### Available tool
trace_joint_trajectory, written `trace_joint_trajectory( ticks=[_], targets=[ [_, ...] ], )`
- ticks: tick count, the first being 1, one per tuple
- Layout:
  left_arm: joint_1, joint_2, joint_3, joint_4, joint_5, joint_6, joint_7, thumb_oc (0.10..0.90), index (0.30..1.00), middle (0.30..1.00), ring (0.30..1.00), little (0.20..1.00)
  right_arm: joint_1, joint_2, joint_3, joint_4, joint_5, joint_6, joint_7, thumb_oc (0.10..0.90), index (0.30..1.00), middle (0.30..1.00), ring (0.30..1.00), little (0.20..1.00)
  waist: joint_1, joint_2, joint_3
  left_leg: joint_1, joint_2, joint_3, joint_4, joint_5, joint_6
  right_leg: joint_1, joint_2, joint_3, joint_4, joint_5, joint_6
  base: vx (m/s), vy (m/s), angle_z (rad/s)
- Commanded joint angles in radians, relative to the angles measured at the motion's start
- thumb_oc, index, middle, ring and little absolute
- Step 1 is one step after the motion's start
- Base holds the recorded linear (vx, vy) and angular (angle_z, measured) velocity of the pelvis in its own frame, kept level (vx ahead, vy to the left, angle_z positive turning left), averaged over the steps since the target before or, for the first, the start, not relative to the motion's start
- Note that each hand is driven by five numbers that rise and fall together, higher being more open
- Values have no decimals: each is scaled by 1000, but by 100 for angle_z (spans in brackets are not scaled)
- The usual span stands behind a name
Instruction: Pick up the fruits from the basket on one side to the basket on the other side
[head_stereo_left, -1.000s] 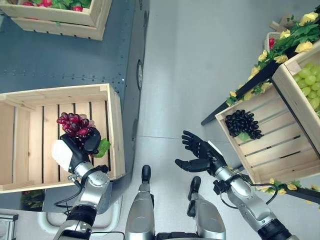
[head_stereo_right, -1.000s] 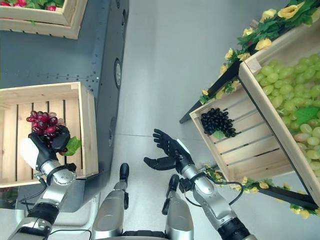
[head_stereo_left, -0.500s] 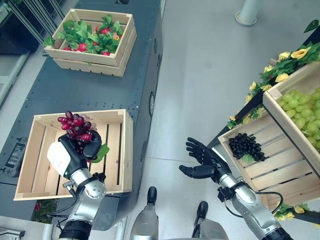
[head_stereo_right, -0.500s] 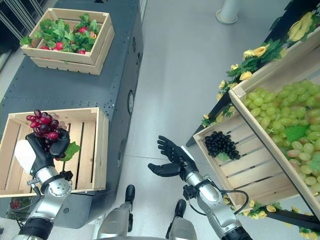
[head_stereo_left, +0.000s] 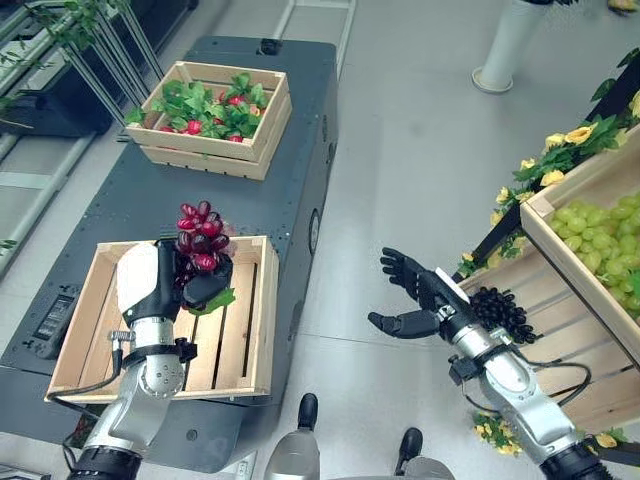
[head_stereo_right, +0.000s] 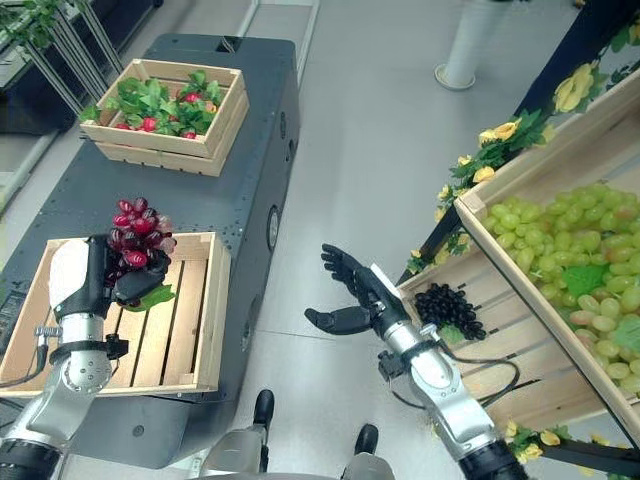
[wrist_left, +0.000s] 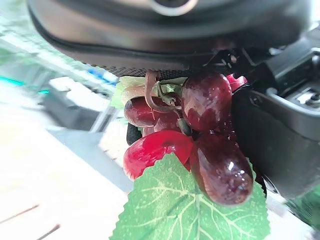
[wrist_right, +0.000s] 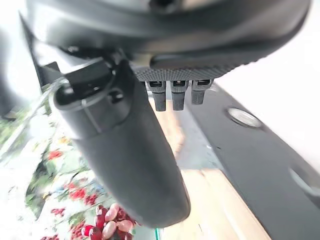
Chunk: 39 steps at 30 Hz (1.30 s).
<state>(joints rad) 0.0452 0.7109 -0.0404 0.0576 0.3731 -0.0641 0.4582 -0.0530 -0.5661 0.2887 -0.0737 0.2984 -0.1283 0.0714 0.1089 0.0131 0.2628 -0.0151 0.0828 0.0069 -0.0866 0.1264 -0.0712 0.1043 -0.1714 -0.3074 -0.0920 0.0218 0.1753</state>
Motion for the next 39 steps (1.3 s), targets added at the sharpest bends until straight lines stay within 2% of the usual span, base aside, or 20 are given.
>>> trace_joint_trajectory(
  ticks=[1,4,7,11,16,21,24,27,31,34,36,39],
  targets=[
    [-64,116,31,-39,90,-107,-28,400,300,300,300,300,-73,-75,-34,-111,-51,-168,-71,800,900,900,900,900,9,2,-165,27,-40,-22,-1,-82,-11,-2,20,-15,29,-14,-61,19,-50,4],
    [-70,195,35,-86,116,-132,-95,400,300,300,300,300,-101,-136,-68,-142,-85,-193,-106,800,900,900,900,900,9,7,-181,39,-39,-18,-1,-88,-8,7,16,-11,22,-9,-53,25,-38,6],
    [-80,226,32,-110,139,-142,-127,400,300,300,300,300,-109,-163,-80,-161,-120,-198,-119,800,900,900,900,900,7,9,-189,43,-39,-17,-1,-91,-6,9,16,-10,21,-8,-50,16,-25,7],
    [-138,316,-10,-185,191,-143,-205,400,300,300,300,300,-137,-240,-93,-202,-206,-210,-193,800,900,900,900,900,-5,11,-206,57,-39,-9,-1,-100,-3,17,13,-1,10,0,-42,5,-14,3],
    [-178,370,-41,-246,243,-167,-270,400,300,300,300,300,-146,-285,-101,-224,-254,-230,-241,800,900,900,900,900,-17,12,-221,64,-37,1,-1,-107,-1,16,13,10,7,5,-35,0,-22,9],
    [-228,405,-64,-291,245,-180,-295,400,300,300,300,300,-150,-318,-87,-251,-261,-240,-240,800,900,900,900,900,-28,11,-232,68,-33,12,-1,-112,-1,14,13,17,5,8,-30,-4,-11,2],
    [-260,413,-74,-304,242,-189,-309,400,300,300,300,300,-160,-326,-77,-259,-225,-240,-197,800,900,900,900,900,-33,9,-238,68,-31,15,-1,-113,-3,12,14,20,5,9,-29,0,0,0],
    [-298,409,-96,-320,247,-192,-330,400,300,300,300,300,-178,-329,-53,-265,-123,-221,-142,800,900,900,900,900,-37,5,-242,67,-28,18,-1,-113,-5,9,15,23,5,10,-28,0,0,0],
    [-346,388,-128,-326,252,-201,-345,400,300,300,300,300,-193,-283,-21,-250,7,-206,-76,800,900,900,900,900,-41,3,-247,68,-27,18,-1,-116,-7,7,17,28,5,9,-28,0,0,0],
    [-357,374,-127,-332,256,-209,-351,400,300,300,300,300,-186,-256,-6,-248,45,-201,-30,800,900,900,900,900,-44,2,-251,69,-24,22,-1,-116,-7,5,17,31,5,10,-28,-1,-4,-1],
    [-380,362,-131,-340,252,-212,-360,400,300,300,300,300,-192,-239,20,-251,54,-174,42,800,900,900,900,900,-46,0,-256,68,-20,27,-1,-114,-8,3,17,34,5,10,-28,-3,-8,-2],
    [-396,357,-133,-347,248,-212,-366,400,300,300,300,300,-198,-238,37,-256,80,-153,76,800,900,900,900,900,-49,-2,-259,69,-18,32,-1,-115,-9,2,18,36,5,10,-28,0,0,0]
  ],
)
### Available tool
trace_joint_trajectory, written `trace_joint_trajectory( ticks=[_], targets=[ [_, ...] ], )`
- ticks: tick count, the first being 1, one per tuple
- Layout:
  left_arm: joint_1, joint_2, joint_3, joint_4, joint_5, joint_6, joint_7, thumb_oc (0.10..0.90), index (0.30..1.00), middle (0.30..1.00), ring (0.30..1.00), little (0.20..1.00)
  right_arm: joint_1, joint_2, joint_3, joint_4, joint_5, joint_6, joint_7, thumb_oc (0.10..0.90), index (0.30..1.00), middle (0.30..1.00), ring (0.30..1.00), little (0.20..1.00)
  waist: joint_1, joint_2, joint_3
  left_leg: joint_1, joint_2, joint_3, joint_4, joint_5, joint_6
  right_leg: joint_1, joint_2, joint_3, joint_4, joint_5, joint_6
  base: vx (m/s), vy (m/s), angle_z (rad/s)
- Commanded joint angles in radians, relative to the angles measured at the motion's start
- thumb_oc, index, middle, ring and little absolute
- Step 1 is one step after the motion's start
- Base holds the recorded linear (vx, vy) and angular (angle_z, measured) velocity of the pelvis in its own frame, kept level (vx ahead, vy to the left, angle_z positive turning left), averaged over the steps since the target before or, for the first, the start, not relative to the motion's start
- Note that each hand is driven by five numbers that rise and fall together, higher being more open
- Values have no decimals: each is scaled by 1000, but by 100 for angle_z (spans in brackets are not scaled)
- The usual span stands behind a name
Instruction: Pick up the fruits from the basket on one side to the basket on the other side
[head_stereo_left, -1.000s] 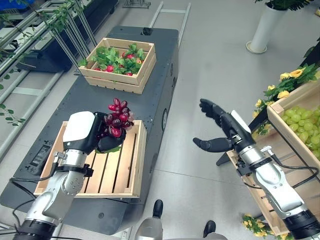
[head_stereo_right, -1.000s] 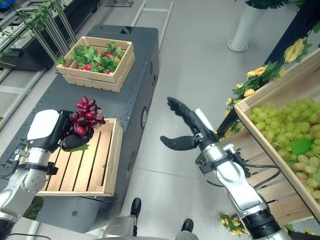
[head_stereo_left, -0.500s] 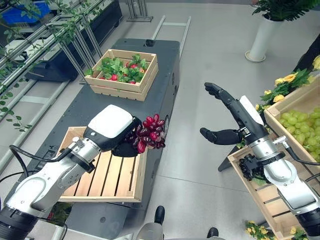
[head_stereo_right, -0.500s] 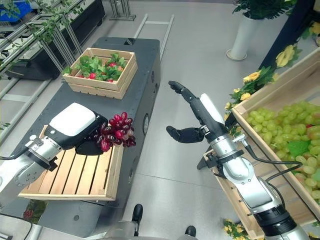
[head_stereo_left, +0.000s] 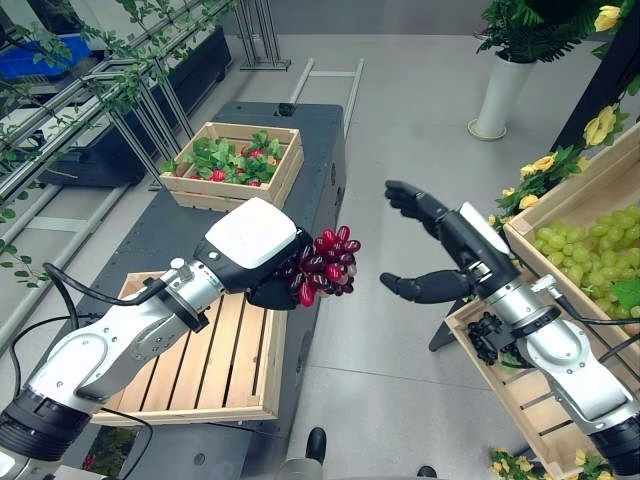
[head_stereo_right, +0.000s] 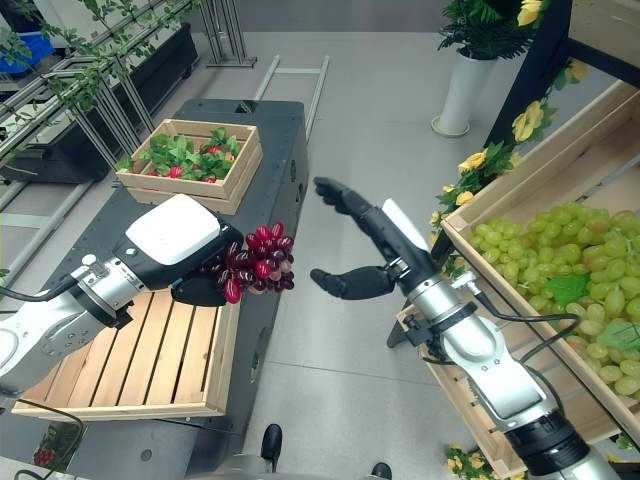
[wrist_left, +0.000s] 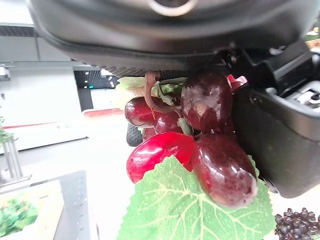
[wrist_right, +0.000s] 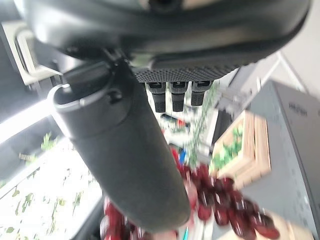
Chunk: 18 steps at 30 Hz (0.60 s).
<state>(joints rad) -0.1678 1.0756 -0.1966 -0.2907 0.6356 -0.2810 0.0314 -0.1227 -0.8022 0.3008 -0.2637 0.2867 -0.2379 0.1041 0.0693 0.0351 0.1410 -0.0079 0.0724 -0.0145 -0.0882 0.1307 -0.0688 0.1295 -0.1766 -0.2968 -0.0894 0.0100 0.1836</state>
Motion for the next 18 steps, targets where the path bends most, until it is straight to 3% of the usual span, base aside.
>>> trace_joint_trajectory(
  ticks=[1,10,18],
  targets=[
    [-186,-8,22,2,-16,3,59,400,300,300,300,300,-130,-1,26,-66,94,-41,46,800,900,900,900,900,-10,-25,-137,62,-7,54,1,-119,-11,-23,23,26,2,22,-36,3,-9,-4],
    [-232,-64,-9,-31,-49,-60,-21,400,300,300,300,300,-148,72,70,-42,90,-30,40,800,900,900,900,900,-17,-29,-148,67,-3,67,1,-123,-9,-27,27,42,2,23,-35,-3,2,-8],
    [-247,-89,-19,-55,-74,-111,-97,400,300,300,300,300,-144,90,70,-52,91,-20,28,800,900,900,900,900,-24,-32,-151,66,-1,74,1,-124,-8,-35,28,51,2,26,-32,-5,0,-5]
  ],
)
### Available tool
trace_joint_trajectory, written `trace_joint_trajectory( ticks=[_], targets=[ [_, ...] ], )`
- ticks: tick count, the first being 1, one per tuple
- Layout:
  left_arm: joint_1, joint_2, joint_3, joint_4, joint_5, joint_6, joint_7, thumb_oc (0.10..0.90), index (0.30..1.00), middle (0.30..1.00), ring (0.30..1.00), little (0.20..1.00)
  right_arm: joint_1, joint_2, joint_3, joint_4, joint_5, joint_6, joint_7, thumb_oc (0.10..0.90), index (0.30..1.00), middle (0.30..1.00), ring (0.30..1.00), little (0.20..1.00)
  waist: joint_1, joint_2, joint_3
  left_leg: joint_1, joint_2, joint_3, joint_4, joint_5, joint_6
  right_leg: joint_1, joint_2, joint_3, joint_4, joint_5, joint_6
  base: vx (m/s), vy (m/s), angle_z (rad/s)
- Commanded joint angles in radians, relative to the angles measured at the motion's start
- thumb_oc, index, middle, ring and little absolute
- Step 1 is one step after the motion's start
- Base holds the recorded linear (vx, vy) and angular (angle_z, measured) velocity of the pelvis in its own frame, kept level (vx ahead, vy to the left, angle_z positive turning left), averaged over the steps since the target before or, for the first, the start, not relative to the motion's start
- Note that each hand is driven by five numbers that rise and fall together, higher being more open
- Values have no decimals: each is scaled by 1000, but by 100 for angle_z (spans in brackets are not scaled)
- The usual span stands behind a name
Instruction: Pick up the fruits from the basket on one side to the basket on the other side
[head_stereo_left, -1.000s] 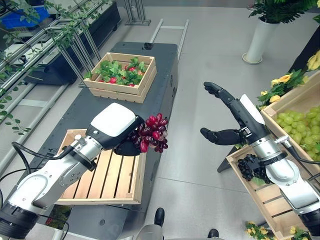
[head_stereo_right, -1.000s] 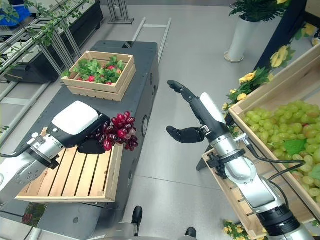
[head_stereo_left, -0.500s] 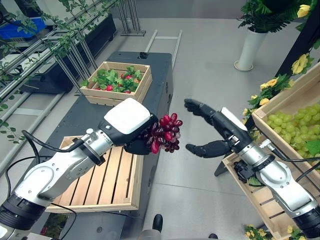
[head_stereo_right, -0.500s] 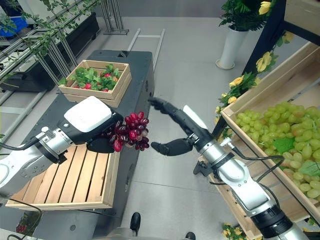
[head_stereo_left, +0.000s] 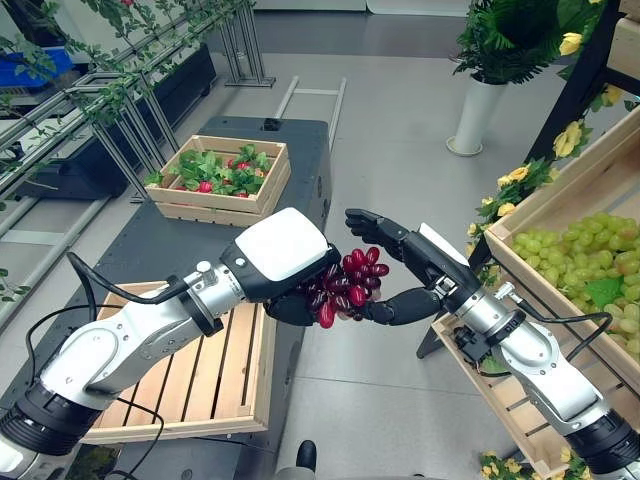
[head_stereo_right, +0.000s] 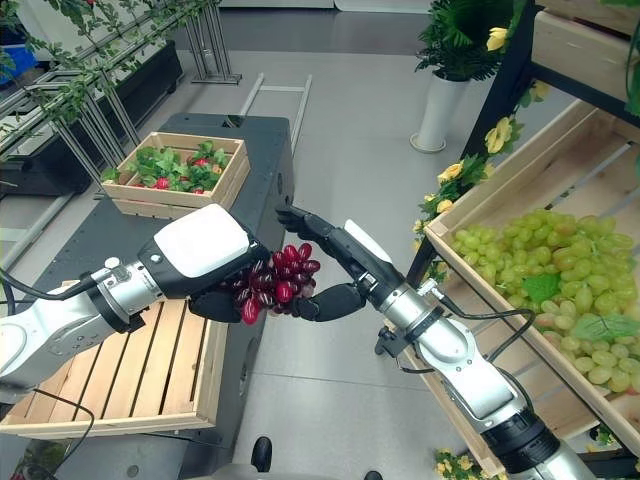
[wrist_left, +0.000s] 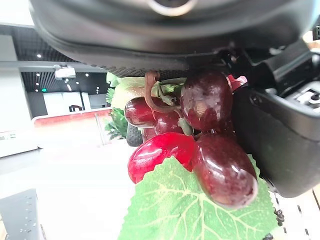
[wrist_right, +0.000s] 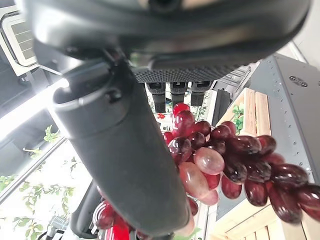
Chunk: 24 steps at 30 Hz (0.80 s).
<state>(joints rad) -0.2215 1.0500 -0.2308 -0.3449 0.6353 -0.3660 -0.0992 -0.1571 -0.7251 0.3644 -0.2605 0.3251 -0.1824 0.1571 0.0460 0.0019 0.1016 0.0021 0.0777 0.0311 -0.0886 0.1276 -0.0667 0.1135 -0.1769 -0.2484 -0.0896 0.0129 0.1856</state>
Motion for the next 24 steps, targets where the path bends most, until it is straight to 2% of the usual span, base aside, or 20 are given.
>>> trace_joint_trajectory(
  ticks=[1,11,24],
  targets=[
    [-196,-64,13,-5,-82,-28,20,400,300,300,300,300,-110,14,6,-56,54,-75,-30,800,900,900,900,900,-1,1,-112,55,-6,29,1,-121,-10,-19,28,4,2,23,-34,0,0,0],
    [-204,-72,9,-15,-94,-58,14,400,300,300,300,300,-114,15,21,-53,9,-58,-24,800,900,900,900,900,-6,0,-114,55,-3,41,1,-121,-8,-25,27,14,2,24,-32,-3,-3,-5],
    [-208,-81,33,-42,-101,-70,7,400,300,300,300,300,-145,-42,52,-55,44,20,114,800,900,900,900,900,-8,-11,-115,59,1,42,1,-119,-10,-21,26,15,2,25,-34,1,-2,-1]
  ],
)
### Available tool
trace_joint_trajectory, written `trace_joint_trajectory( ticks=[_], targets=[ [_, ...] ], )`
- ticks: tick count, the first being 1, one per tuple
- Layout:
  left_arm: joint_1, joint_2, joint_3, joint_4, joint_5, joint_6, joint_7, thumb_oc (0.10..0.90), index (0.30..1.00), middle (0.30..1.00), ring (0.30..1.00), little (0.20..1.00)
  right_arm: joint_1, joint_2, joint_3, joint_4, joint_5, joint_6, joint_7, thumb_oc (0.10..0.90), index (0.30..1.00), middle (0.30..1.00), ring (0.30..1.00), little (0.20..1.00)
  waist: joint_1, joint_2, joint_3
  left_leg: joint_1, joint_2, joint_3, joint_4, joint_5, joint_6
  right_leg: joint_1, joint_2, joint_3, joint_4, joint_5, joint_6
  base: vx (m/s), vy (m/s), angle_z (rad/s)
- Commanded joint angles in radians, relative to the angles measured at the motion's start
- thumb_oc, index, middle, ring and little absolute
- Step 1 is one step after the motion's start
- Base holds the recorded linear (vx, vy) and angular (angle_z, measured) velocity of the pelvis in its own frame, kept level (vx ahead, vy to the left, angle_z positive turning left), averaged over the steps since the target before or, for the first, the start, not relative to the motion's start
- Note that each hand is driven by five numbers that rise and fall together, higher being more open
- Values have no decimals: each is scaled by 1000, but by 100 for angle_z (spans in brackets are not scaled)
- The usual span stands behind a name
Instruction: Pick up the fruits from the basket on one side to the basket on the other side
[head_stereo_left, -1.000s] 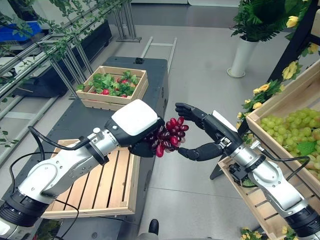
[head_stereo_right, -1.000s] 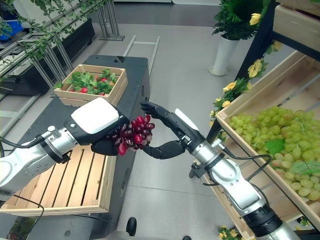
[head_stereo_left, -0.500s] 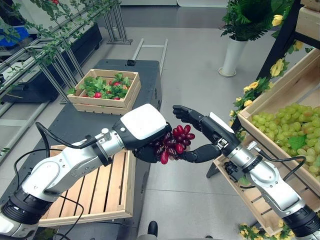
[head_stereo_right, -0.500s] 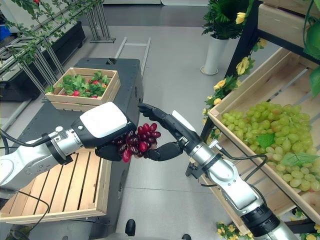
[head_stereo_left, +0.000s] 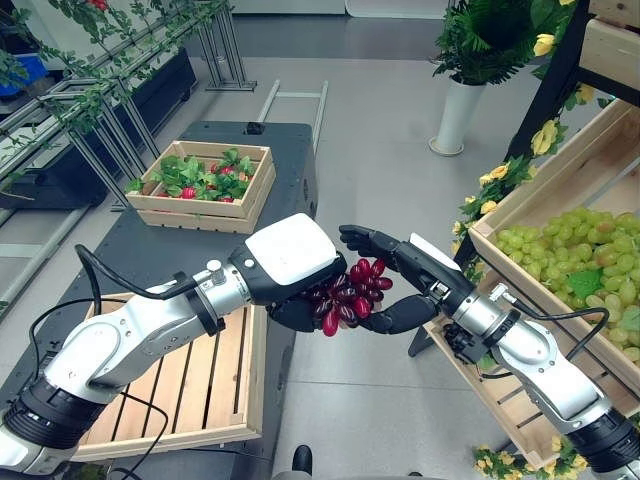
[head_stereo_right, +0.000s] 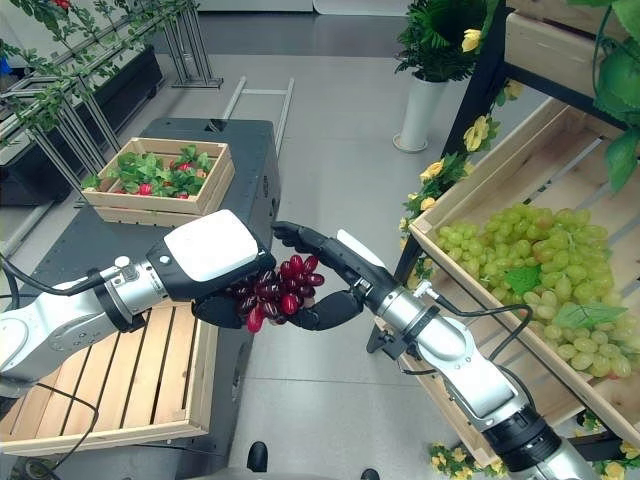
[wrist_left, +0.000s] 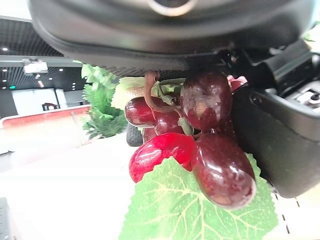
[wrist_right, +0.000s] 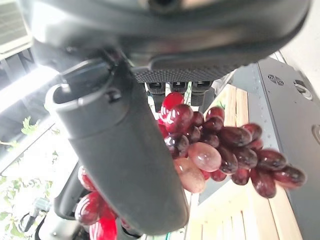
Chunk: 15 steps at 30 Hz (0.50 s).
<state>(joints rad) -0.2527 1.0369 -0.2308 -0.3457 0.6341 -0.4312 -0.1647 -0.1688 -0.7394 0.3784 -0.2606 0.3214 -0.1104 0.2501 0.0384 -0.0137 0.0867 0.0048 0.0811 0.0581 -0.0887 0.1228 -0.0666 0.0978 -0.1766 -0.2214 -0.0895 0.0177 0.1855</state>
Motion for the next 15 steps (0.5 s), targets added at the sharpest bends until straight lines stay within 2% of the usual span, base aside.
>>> trace_joint_trajectory(
  ticks=[1,5,6,7,8,15],
  targets=[
    [-177,-68,33,-41,-100,-4,72,400,300,300,300,300,-134,-28,39,-54,48,-52,21,800,900,900,900,900,0,5,-100,56,-3,15,1,-114,-10,-5,26,-12,2,20,-34,0,0,0],
    [-175,-80,39,-43,-91,-16,71,400,300,300,300,300,-134,-18,48,-36,35,-52,49,800,900,900,900,900,1,3,-101,57,-2,15,1,-114,-11,-4,26,-12,2,20,-33,0,0,0],
    [-175,-82,38,-43,-88,-17,72,400,300,300,300,300,-133,-16,52,-35,36,-51,52,651,676,676,676,676,1,2,-101,57,-2,15,1,-113,-11,-3,26,-12,2,20,-33,0,0,0],
    [-176,-84,38,-43,-87,-18,73,400,300,300,300,300,-134,-16,54,-33,40,-50,52,535,502,502,502,502,2,2,-102,58,-2,15,1,-114,-11,-3,26,-13,2,20,-33,0,0,0],
    [-180,-85,38,-42,-92,-17,73,400,300,300,300,300,-138,-16,56,-28,50,-52,53,400,300,300,300,300,2,1,-102,58,-1,15,1,-114,-12,-3,25,-14,2,21,-33,0,0,0],
    [-181,-106,39,-32,-87,-24,69,400,300,300,300,300,-139,16,55,-11,53,-57,52,400,300,300,300,300,3,-1,-102,58,0,13,1,-114,-11,-3,25,-15,2,22,-33,0,0,0]
  ],
)
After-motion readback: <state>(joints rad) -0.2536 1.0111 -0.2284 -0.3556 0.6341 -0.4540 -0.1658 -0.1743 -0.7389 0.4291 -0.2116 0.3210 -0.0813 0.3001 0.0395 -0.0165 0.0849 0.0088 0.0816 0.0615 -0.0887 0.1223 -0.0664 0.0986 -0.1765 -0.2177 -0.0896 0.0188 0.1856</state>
